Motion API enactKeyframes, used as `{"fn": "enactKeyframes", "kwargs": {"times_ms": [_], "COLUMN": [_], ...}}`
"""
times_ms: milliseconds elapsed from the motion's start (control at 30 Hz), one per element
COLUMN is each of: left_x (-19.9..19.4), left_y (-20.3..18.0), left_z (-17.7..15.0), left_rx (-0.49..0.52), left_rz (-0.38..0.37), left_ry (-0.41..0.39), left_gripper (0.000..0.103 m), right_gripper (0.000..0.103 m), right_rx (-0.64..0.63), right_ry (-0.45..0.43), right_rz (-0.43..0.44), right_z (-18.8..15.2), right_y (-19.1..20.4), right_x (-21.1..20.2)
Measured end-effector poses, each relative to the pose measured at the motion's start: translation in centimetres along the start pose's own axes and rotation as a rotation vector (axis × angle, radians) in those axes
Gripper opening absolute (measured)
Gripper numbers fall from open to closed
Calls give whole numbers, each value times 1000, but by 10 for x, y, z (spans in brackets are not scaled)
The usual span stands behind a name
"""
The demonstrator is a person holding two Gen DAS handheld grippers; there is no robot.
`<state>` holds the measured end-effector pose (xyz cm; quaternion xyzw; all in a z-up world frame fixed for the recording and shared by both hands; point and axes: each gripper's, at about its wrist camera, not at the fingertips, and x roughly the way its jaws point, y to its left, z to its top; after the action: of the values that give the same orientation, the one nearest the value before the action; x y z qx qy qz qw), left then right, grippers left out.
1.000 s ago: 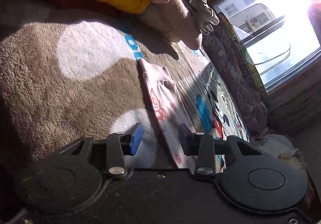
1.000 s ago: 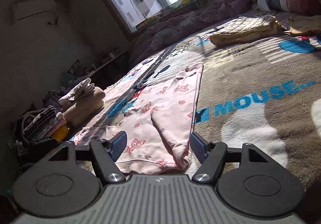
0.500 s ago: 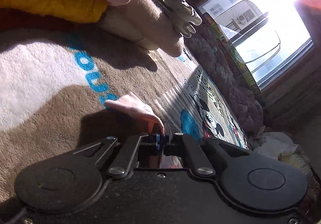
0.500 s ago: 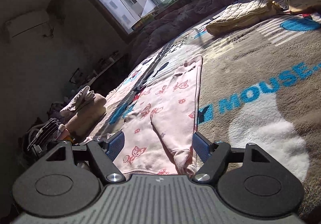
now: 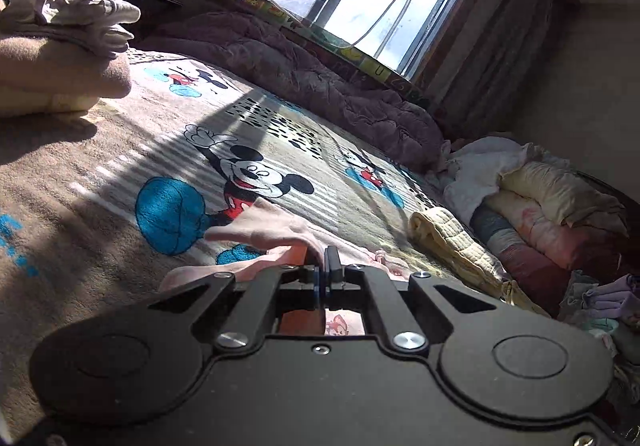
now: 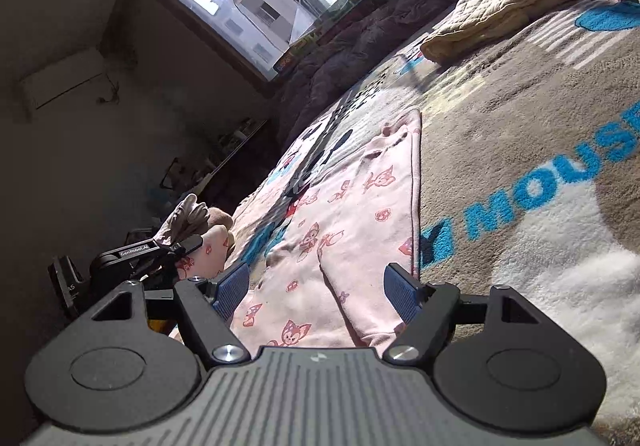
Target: Fold clothes
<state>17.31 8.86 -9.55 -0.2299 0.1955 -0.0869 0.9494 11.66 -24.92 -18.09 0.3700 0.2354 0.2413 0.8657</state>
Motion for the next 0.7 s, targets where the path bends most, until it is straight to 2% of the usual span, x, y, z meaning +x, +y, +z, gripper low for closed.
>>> {"fn": "enactKeyframes", "kwargs": {"times_ms": [200,367,467,533,567,600,700], "left_x": [15,27,34,38,40,39,26], "left_y": [-53,-106,-131,-145,-152,-153,-151], "left_z": [-24,-58,-79,-98,-108,-112,-110], "left_rx": [146,326,454,554,605,615,629], "left_rz": [-59,-119,-172,-220,-244,-273,-344], "left_ry": [53,97,152,213,245,251,251], "left_gripper": [0,0,1,28,61,64,64], "right_gripper": [75,75,75,75,75,74,74], "right_rx": [191,334,400,425,434,440,439], "right_ry": [-43,-103,-141,-159,-166,-173,-184], "right_rz": [67,102,103,94,89,83,68], "right_z": [4,5,5,5,5,6,6], "right_y": [-25,-45,-57,-62,-65,-67,-71], "right_x": [-8,-16,-19,-21,-22,-22,-22]}}
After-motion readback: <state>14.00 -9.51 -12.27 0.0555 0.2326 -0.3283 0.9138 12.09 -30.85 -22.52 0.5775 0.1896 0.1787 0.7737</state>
